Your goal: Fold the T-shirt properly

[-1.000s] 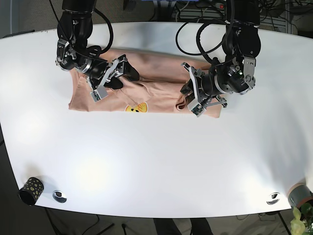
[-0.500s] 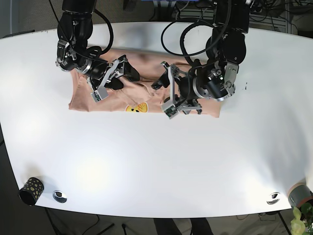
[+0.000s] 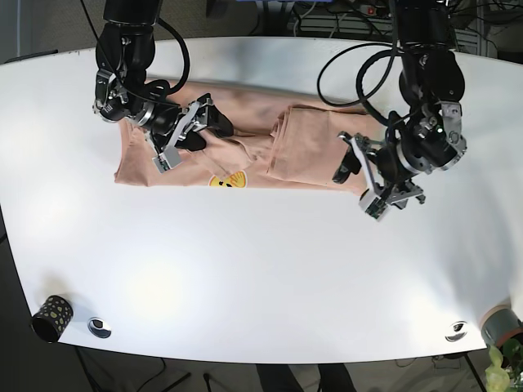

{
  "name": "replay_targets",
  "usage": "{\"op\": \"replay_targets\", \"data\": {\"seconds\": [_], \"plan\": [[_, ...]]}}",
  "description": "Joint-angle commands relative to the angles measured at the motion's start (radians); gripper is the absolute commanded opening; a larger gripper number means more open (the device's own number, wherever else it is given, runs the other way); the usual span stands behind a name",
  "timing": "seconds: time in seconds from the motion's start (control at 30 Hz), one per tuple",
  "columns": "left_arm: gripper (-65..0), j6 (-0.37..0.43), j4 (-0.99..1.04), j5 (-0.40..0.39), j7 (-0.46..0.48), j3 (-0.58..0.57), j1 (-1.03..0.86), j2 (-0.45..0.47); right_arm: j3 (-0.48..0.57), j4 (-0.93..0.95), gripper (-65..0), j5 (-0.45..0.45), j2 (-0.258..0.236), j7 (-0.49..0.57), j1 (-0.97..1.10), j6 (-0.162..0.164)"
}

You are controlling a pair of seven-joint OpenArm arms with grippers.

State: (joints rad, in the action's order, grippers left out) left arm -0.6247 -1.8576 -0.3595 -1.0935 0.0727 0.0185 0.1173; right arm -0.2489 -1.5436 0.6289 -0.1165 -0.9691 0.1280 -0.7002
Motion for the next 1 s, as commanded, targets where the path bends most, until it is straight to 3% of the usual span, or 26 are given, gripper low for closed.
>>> {"op": "replay_targets", "data": {"seconds": [0.0, 0.1, 0.27, 0.4, 0.53, 0.83, 0.97], "plan": [[-30.0, -0.028, -0.006, -0.019, 0.019, 0.003, -0.012, 0.031, -0.002, -0.01, -19.0, -0.013, -0.007, -0.006, -0.009, 0.002], [-31.0, -0.073, 0.031, -0.013, 0.022, 0.003, -0.032, 0.051, -0.002, -0.01, -19.0, -0.013, -0.007, -0.006, -0.009, 0.002], [-40.1, -0.073, 0.163, -0.011, 0.049, 0.005, -0.033, 0.06, -0.002, -0.008, -19.0, -0.013, -0.005, -0.004, -0.009, 0.002], [-40.7, -0.073, 0.255, -0.011, 0.14, -0.003, -0.033, 0.081, -0.002, -0.008, -19.0, -0.013, -0.005, -0.004, -0.009, 0.002], [-40.7, -0.073, 0.292, -0.017, 0.154, -0.003, -0.032, 0.083, -0.002, -0.01, -19.0, -0.013, -0.005, -0.004, -0.009, 0.002], [-40.7, -0.073, 0.059, -0.02, 0.079, 0.003, -0.032, 0.077, -0.017, -0.139, -18.7, -0.008, -0.005, -0.011, 0.0, 0.002], [-40.7, -0.073, 0.011, -0.02, 0.072, 0.005, -0.032, 0.075, -0.119, -0.176, -18.4, 0.101, -0.005, -0.066, -0.008, 0.003]]}}
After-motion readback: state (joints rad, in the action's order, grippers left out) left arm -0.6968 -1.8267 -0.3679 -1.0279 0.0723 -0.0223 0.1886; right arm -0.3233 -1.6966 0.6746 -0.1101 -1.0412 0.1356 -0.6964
